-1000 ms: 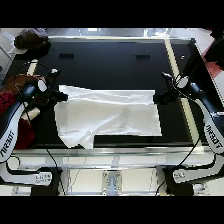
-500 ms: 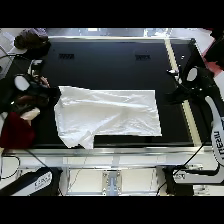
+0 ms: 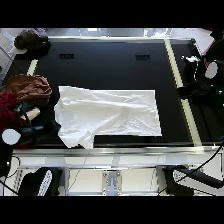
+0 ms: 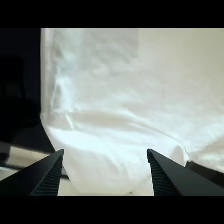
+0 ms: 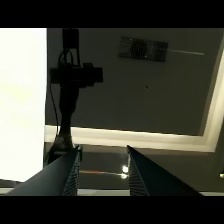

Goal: Fold the shirts.

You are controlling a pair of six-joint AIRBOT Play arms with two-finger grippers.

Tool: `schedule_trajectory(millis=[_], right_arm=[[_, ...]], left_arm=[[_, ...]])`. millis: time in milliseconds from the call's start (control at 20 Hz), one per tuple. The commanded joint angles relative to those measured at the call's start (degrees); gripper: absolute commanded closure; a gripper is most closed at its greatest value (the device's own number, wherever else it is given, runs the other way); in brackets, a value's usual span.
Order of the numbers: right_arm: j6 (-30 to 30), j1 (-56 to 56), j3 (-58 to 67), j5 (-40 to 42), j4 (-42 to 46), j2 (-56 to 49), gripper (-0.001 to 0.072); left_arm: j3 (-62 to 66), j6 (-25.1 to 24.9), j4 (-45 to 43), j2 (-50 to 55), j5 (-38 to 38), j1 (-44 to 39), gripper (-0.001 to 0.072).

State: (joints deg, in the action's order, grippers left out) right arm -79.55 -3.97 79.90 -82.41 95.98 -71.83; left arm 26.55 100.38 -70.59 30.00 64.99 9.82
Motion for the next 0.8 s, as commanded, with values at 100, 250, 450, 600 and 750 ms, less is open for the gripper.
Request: schedule_trajectory(millis=[100, 250, 450, 600, 750], right_arm=[[-0.3, 0.0, 0.1, 1.5, -1.9, 0.5, 0.0393], [0.5, 0.0, 0.1, 1.6, -1.9, 0.5, 0.0394], [0.8, 0.0, 0.1, 1.6, -1.9, 0.5, 0.0393], [0.8, 0.0, 0.1, 1.6, -1.9, 0.5, 0.0393], [0.7, 0.0, 0.1, 1.7, -2.1, 0.5, 0.0393]], left_arm=[[-10.8, -0.6, 13.0, 1.7, 3.6, 2.6, 0.0115], [-11.1, -3.2, 15.3, 7.2, 3.9, 2.9, 0.0115], [-11.0, -3.1, 11.8, 11.8, 5.2, 2.9, 0.0115], [-11.0, -3.2, 12.1, 11.7, 5.5, 2.9, 0.0164], [-11.0, -4.0, 12.2, 12.0, 0.9, 2.9, 0.0165]])
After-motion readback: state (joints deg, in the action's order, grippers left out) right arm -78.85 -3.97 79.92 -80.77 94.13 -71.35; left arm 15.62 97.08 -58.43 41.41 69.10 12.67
